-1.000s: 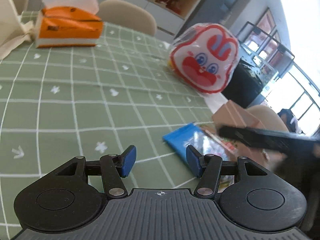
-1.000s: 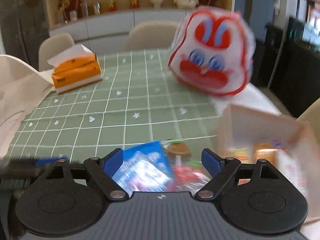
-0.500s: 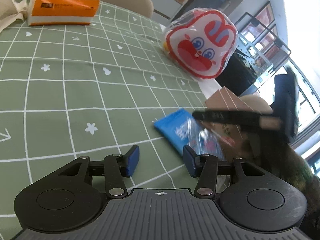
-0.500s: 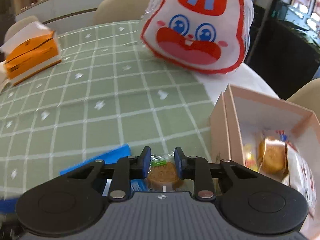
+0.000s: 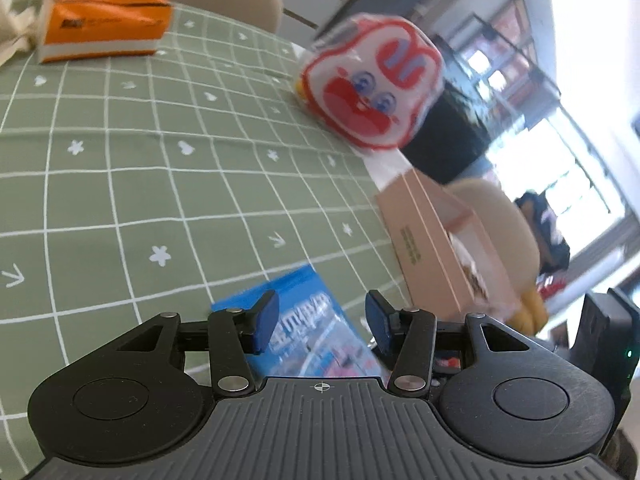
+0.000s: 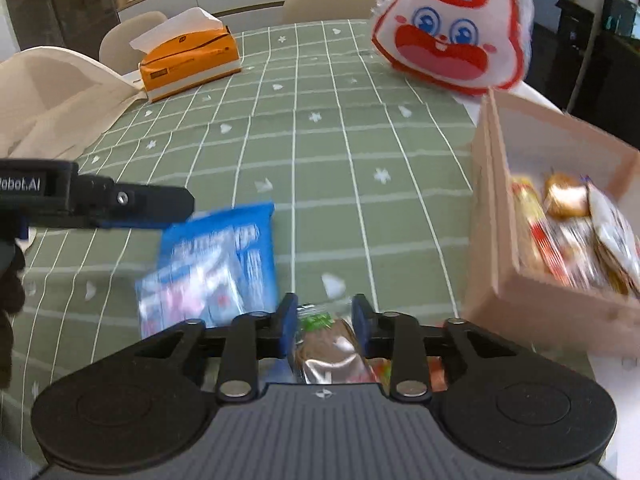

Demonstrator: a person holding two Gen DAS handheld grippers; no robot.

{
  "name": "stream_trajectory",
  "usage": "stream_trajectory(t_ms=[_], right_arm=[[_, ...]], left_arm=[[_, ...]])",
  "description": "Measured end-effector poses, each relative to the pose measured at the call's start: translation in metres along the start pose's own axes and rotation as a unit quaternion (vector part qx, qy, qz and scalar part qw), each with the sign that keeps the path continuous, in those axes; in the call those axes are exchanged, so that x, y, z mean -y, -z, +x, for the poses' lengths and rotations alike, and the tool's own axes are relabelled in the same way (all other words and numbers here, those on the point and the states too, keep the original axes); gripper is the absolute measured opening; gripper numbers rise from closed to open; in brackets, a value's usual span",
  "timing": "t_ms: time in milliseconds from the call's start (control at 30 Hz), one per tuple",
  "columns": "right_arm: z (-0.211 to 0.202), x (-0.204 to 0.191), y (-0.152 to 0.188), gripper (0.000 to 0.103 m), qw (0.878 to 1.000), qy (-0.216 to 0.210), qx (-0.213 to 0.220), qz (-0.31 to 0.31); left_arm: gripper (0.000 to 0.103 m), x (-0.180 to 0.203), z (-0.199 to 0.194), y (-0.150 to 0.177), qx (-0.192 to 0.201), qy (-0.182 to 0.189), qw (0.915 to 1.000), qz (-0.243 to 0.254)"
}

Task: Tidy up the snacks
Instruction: 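Reach the left tool to the blue packet while the right tool reaches the clear sweets packet, then grasp the red-orange chicken snack bag with the right tool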

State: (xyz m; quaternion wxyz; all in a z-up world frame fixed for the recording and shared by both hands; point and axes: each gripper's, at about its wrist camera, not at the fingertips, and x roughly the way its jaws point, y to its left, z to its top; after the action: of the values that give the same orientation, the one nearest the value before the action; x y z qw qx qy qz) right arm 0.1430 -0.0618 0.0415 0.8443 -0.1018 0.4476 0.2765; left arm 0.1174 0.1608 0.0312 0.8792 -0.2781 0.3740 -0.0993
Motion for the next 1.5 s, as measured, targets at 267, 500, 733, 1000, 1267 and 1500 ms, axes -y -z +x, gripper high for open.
stream_trajectory(t_ms=[267,500,733,1000,1267,1500], right_arm=[[-0.031,0.019,0.044,0.042,0.998,0.046,0.041,-0.020],[-0.039,0.025,0.066,0.043,0.997,-0.025,0.065,0.018],[-0.044,0.004,0.074,0.043,0.993,-0.079,0.084,0.000],[-0.042,0.028,0.042,0.060,0.988,-0.026,0.146,0.045],[-0.017,0.015,0.047,0.042,0.991,-0.094,0.091,0.019],[-0.043,0.021,0.080,0.054,0.989,-0.055,0.137,-0.002]], left_arm=[[0.053,0.009,-0.009,0.025,-0.011,-0.042,0.9979,0.048],[0.054,0.008,-0.008,0.032,-0.011,-0.044,0.9987,0.024],[0.054,0.046,0.014,0.025,0.004,-0.057,0.9929,0.104],[0.053,0.042,-0.018,0.038,-0.011,-0.071,0.9909,0.113],[0.053,0.016,-0.067,0.068,-0.017,-0.069,0.9960,0.054],[0.053,0.033,-0.089,0.075,-0.033,-0.137,0.9821,0.125]])
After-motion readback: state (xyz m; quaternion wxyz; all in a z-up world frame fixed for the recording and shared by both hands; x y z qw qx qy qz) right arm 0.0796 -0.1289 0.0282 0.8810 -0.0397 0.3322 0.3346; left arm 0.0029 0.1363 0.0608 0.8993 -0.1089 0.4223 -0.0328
